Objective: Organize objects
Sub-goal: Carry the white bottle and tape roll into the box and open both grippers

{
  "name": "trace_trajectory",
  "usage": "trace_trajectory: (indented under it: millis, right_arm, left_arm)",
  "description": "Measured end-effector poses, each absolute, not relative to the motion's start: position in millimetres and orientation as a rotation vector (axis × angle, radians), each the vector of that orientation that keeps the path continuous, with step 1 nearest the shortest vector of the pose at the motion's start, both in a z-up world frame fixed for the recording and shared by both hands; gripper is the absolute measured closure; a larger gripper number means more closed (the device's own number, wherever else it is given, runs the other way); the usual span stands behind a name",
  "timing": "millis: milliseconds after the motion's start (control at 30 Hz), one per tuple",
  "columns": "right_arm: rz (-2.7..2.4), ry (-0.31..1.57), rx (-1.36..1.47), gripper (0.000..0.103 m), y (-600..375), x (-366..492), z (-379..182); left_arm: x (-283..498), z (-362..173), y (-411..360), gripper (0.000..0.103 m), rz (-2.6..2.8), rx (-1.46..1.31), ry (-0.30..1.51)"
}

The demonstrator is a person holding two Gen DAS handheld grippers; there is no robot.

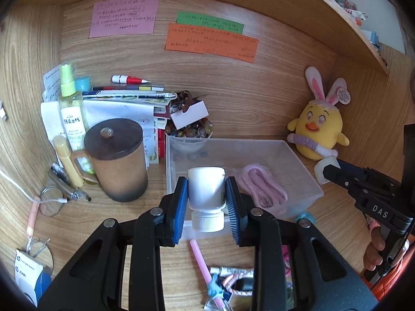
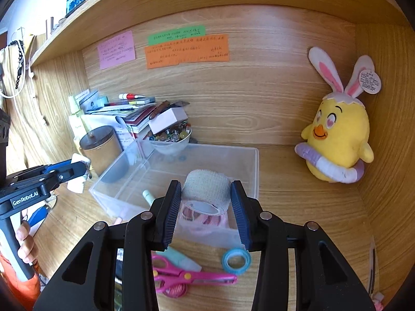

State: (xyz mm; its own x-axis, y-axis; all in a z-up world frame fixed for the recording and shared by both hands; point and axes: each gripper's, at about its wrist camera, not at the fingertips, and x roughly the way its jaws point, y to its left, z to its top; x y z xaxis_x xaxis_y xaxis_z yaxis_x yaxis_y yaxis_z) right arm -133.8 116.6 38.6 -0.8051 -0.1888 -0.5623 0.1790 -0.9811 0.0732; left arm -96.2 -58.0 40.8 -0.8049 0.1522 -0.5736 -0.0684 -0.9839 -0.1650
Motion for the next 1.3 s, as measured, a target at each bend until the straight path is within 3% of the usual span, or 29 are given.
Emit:
trace_trajectory:
  millis: [800,933,1233,1300]
  right_arm:
    - [-2.683,0.055,1.12,0.066,96.1,-198.7,-20.0]
    - [-2.676,0.038,1.126,0.059,99.2,-196.1,-19.0]
    - [-2.708,0.003,1.074,0.04,115.2,-172.9,-3.1]
    - [-2.719,-0.005,1.067,0.038,121.3,-165.6,0.2]
  left_arm:
    - [-171.2,-10.7,-29.2,0.074,2.723,-1.228,-0.108]
    - [-165.3,-6.0,-28.1,0.072,2.718,-1.211,-0.1]
    - [-140.0,12.1,-30.6,0.042,2.765,-1.125,-0.107]
    - [-131.4,15.2,-32.0,0.027,2.769,-1.109,-0.12]
